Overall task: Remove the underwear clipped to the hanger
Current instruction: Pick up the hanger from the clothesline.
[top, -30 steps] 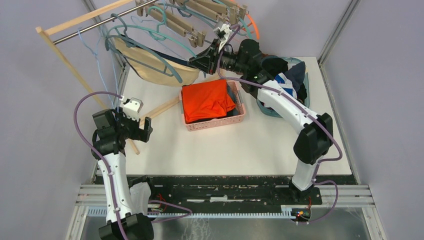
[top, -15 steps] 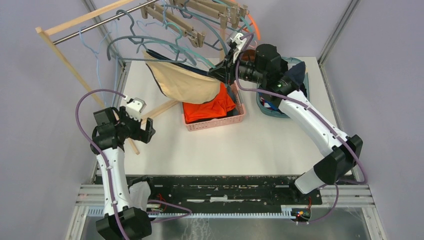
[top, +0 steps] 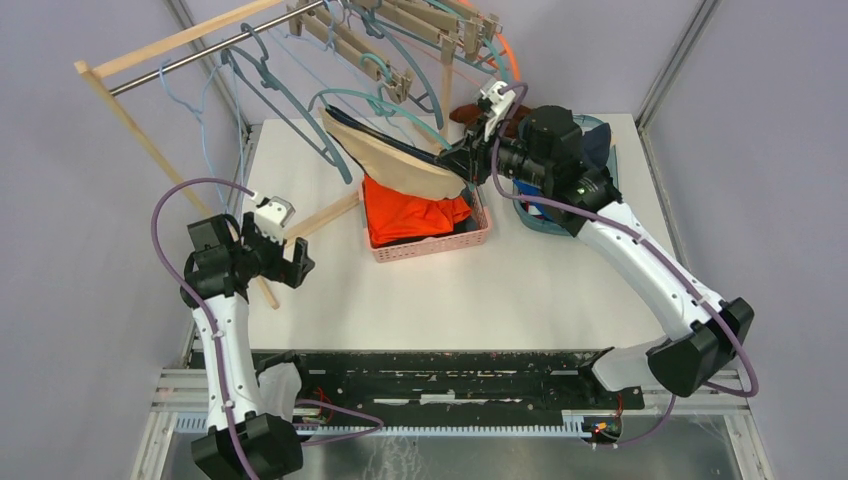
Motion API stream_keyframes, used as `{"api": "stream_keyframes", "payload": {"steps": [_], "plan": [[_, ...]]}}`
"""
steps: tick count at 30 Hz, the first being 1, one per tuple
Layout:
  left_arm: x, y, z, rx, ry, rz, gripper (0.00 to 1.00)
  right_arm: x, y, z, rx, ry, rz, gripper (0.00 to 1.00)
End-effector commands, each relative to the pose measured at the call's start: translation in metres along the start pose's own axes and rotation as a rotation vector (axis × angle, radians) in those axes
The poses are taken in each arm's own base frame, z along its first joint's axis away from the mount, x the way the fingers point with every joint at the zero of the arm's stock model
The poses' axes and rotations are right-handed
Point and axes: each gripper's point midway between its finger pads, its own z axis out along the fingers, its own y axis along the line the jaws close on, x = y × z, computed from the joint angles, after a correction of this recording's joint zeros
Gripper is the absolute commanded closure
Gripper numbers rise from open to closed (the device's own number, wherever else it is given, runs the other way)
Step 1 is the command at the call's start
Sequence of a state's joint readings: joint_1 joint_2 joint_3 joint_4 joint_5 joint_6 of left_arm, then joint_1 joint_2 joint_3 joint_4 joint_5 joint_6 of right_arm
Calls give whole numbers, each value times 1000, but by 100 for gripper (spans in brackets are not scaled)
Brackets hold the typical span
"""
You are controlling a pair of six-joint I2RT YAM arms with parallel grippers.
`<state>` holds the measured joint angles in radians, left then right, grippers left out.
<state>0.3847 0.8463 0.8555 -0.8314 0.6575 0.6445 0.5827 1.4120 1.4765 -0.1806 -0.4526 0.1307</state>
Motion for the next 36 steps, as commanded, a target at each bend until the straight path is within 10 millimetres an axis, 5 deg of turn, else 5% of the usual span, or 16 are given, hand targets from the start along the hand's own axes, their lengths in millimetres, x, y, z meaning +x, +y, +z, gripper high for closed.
{"api": "stream_keyframes", "payload": {"steps": [1,7,11,23,36], "plan": [[-20,-4,-2,62,-43,80,3,2,14,-31,-17,21,-61,100],[-35,-22,14,197,-53,97,7,34,31,-56,-84,105,-123,99],[-47,-31,24,200,-68,117,8,31,32,-62,-75,109,-133,99],[-51,-18,34,123,-76,91,6,-15,27,-38,-71,98,-90,100],[-59,5,35,-2,-89,26,4,-3,32,-2,-101,151,-10,100]]}}
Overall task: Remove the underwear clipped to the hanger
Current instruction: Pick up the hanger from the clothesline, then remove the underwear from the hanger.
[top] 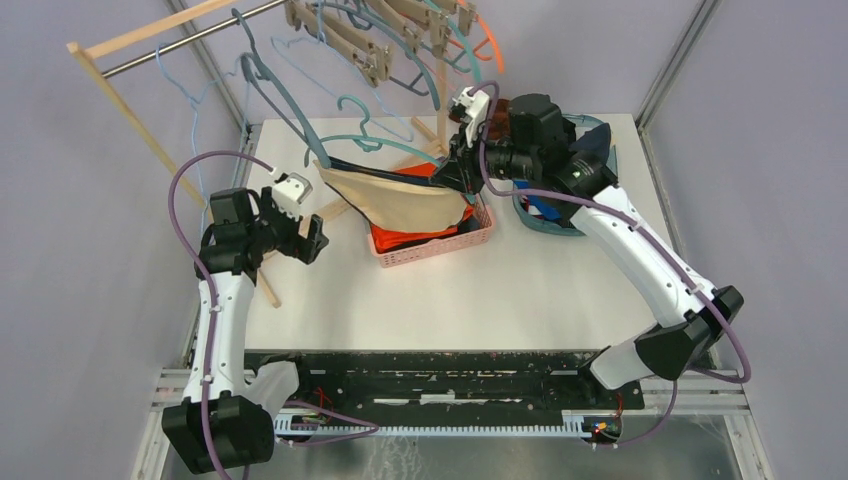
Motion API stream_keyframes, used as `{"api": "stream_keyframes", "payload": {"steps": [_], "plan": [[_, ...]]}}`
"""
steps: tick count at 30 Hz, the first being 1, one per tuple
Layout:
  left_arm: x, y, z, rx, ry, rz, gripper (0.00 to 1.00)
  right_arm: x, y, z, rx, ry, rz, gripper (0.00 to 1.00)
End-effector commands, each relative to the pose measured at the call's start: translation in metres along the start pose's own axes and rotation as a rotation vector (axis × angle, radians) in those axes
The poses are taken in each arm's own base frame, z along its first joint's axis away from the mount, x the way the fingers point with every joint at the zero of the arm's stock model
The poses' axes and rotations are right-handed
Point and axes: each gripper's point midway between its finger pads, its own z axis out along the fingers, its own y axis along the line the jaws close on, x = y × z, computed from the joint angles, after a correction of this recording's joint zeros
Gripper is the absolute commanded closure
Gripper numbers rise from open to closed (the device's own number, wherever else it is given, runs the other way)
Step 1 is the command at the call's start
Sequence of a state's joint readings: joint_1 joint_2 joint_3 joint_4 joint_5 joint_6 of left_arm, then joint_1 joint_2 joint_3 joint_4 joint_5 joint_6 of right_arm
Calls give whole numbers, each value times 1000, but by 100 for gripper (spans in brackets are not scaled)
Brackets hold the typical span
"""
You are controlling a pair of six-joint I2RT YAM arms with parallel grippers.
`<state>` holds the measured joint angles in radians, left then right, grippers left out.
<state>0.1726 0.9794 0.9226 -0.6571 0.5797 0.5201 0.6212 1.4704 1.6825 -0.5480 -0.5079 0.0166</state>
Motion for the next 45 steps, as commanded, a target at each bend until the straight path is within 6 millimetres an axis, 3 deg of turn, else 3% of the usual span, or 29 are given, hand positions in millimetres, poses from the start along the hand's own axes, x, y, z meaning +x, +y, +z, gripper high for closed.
{"api": "stream_keyframes", "payload": {"steps": [1,5,10,18,23,30,36,45], "plan": [[-13,12,-1,-71,-43,-30,3,-20,3,8,-10,-51,12,100],[-8,9,-2,-74,-47,-13,2,-14,1,13,-8,-43,36,100],[-1,2,-4,-61,-53,27,2,-3,3,3,7,-30,27,100],[-15,-31,-13,95,-119,54,6,15,16,-42,-10,5,27,100],[-22,-57,-14,246,-185,84,6,15,29,-75,-86,-37,39,100],[-44,-85,-27,405,-285,79,9,8,58,-106,-183,-114,35,100],[-53,-112,-38,574,-395,122,9,2,53,-121,-170,-209,114,100],[-76,-96,-32,518,-420,9,19,9,72,-134,-280,-218,102,100]]}}
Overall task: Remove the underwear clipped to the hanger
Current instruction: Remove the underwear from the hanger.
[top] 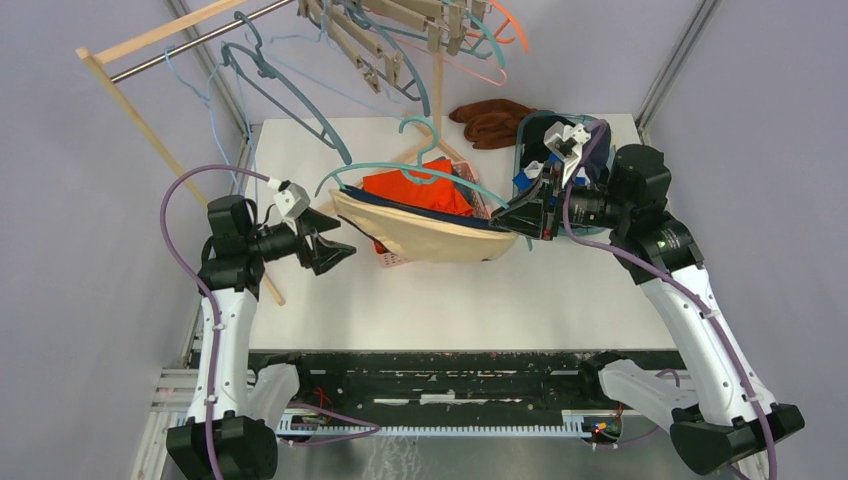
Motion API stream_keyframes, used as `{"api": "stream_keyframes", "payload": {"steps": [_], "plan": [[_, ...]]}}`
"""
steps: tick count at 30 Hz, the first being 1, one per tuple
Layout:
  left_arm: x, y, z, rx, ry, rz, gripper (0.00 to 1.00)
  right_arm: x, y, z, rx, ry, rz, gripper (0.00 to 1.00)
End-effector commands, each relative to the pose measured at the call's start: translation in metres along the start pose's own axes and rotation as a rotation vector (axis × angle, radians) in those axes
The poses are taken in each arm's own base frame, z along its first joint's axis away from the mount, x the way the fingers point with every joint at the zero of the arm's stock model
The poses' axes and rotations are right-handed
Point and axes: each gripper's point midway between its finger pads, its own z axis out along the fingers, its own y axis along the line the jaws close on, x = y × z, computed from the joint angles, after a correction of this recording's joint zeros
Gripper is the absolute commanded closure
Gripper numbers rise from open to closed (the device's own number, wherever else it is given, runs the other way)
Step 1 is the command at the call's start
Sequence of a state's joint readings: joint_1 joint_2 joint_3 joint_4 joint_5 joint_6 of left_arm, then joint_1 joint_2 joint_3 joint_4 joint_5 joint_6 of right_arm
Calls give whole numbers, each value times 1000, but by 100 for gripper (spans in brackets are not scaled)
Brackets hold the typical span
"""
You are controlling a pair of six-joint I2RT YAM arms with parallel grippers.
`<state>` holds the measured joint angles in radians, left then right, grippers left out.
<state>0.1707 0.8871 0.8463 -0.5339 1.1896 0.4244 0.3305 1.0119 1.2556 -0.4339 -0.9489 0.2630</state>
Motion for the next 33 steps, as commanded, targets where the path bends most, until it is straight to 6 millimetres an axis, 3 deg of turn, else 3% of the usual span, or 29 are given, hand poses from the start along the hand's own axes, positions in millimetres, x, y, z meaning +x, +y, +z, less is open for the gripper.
{"api": "stream_keyframes", "payload": {"steps": [1,11,26,33], "plan": [[-25,-1,2,19,-67,4,19,-16,32,-9,-126,-52,-106,100],[-33,-28,0,162,-104,-18,34,-14,29,-7,-139,-56,-100,100],[-48,-28,-5,262,-123,-128,53,-23,16,-9,-96,-103,-62,100],[-58,-39,-10,355,-176,-122,51,-21,14,-9,-106,-109,-59,100]]}}
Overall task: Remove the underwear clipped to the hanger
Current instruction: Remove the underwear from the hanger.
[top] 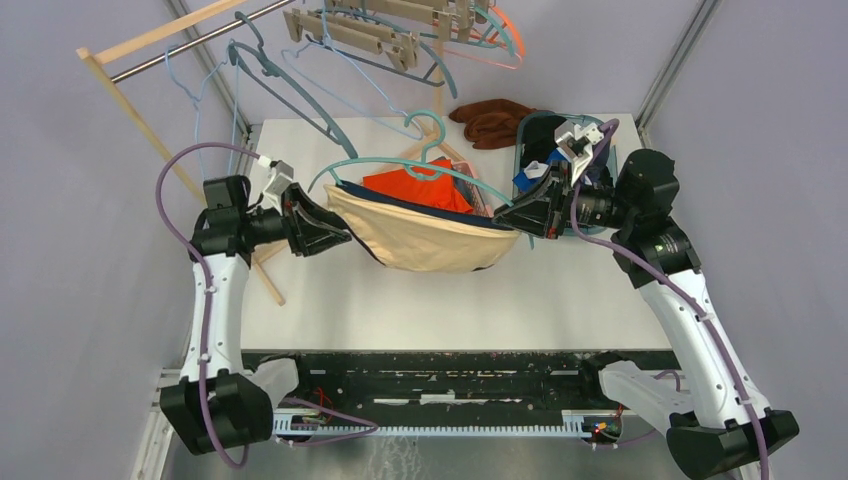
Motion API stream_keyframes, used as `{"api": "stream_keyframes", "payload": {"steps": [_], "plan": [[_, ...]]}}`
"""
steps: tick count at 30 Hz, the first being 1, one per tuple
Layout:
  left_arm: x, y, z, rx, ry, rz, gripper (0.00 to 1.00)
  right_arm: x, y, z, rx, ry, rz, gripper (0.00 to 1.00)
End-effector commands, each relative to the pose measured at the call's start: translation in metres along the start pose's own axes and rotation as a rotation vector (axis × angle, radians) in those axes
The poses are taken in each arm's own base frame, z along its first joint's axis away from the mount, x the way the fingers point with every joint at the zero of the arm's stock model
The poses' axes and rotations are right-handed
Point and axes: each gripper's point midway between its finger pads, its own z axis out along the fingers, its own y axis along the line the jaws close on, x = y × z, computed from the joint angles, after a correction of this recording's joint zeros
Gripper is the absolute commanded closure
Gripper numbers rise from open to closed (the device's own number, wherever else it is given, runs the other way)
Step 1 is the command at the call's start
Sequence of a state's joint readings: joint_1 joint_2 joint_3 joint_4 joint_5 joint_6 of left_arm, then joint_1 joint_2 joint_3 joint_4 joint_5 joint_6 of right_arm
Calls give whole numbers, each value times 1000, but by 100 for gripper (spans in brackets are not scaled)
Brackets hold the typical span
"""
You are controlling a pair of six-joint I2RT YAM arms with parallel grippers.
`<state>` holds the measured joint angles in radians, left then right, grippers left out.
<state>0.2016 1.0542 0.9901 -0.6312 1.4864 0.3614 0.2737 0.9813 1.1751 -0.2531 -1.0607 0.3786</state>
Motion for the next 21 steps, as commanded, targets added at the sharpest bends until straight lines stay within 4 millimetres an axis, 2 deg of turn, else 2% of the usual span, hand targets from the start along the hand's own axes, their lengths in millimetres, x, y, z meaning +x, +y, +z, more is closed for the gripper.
{"api": "stream_keyframes", "payload": {"steps": [1,4,11,15,21], "plan": [[-18,-23,-1,108,-64,59,50,-17,9,-1,-40,-55,-68,100],[-18,-18,0,101,-74,70,44,-19,11,0,-54,-62,-60,99],[-21,-14,1,92,-92,66,40,-23,18,0,-92,-71,-53,100],[-23,-18,0,90,-94,144,31,-25,24,-1,-108,-64,-58,100],[-41,-28,-4,59,-28,307,28,-22,30,-5,-122,-17,-107,99]]}}
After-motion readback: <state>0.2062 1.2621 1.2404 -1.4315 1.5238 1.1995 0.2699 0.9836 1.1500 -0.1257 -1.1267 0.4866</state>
